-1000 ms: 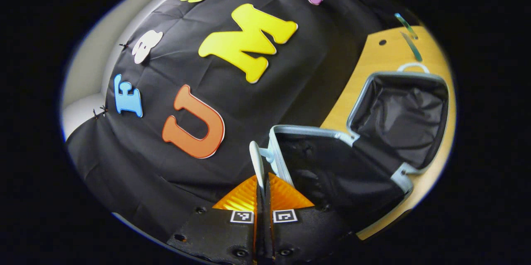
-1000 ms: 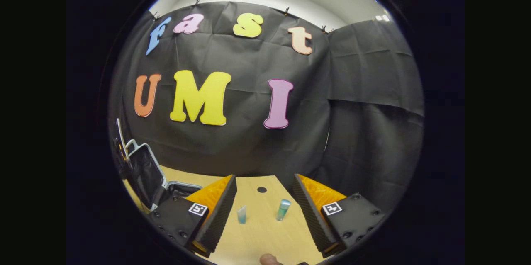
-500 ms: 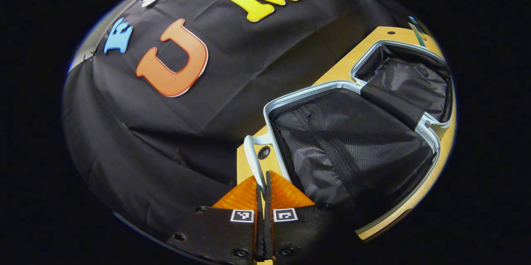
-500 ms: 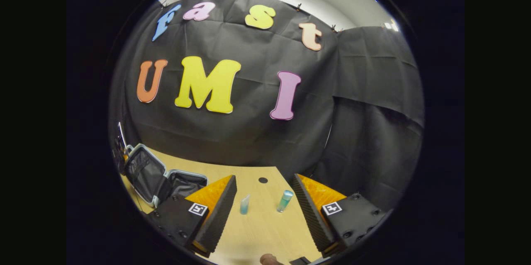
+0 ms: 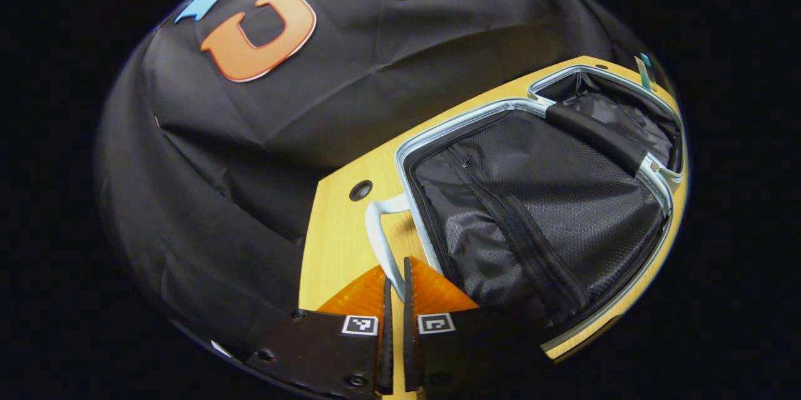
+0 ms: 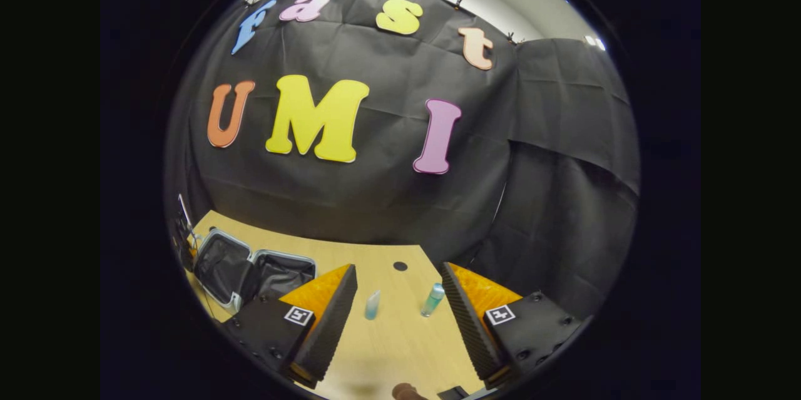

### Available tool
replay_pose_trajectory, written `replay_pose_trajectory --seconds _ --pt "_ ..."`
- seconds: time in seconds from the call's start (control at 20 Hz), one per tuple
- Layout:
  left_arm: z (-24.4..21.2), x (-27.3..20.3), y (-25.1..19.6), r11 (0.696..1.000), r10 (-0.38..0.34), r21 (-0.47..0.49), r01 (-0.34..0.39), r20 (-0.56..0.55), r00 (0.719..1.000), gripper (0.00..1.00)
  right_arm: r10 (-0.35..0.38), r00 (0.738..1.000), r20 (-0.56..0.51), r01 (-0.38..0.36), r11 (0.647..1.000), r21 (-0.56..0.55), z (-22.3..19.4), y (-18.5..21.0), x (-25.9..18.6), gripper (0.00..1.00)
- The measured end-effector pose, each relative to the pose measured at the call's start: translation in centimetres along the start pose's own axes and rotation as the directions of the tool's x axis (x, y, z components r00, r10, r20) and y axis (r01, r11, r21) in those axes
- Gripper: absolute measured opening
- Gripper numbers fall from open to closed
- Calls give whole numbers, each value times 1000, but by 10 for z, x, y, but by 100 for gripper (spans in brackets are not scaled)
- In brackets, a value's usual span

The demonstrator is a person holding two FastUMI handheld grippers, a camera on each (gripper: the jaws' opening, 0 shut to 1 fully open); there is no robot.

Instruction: First open the suitcase, pack the skin care products into it, and then close the suitcase.

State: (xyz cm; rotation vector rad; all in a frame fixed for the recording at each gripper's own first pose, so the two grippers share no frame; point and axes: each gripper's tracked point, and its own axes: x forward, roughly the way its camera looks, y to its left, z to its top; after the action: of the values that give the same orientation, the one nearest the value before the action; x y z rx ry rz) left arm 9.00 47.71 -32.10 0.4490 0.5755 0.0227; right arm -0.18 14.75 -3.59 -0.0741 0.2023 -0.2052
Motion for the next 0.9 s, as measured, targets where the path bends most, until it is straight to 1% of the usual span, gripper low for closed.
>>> replay_pose_trajectory --seconds 0.1,0.15,0.2,0.25,0.35,0.4,0.45,0.5,0.65,0.8,0.9 --pt "-3 0 -5 999 -18 -43 18 -4 1000 12 -3 1000 -9 3 1000 8 -2 -5 3 81" --pt "-2 3 -1 999 12 -50 -11 7 1000 14 -4 1000 -8 4 1000 3 -3 -7 4 81" --pt "0 1 9 997 64 -36 -63 15 998 22 -7 1000 -3 7 1000 -6 -4 -11 6 81" --pt "1 -3 17 996 84 -27 -84 19 996 38 -9 1000 0 9 1000 -10 -6 -16 9 81" --pt "9 -15 16 996 88 -25 -87 30 996 70 -2 1000 -12 2 1000 8 -14 -25 16 82" --pt "16 -21 15 996 91 -25 -90 40 995 84 -2 1000 -17 2 1000 13 -18 -30 19 81" --pt "25 -29 12 996 89 -35 -87 54 995 90 2 1000 -17 -2 1000 16 -21 -36 22 81" --pt "39 -44 5 995 88 -49 -85 77 993 99 5 1000 -10 -5 1000 11 -22 -42 24 81" --pt "74 -69 -32 994 70 -90 -58 125 990 99 23 1000 0 -23 1000 -4 -31 -64 34 81" --pt "114 -97 -92 991 22 -137 1 168 986 98 51 999 3 -51 998 -28 -44 -86 43 81" --pt "139 -111 -141 986 -20 -158 51 188 982 98 76 997 -1 -76 996 -36 -52 -101 48 81"
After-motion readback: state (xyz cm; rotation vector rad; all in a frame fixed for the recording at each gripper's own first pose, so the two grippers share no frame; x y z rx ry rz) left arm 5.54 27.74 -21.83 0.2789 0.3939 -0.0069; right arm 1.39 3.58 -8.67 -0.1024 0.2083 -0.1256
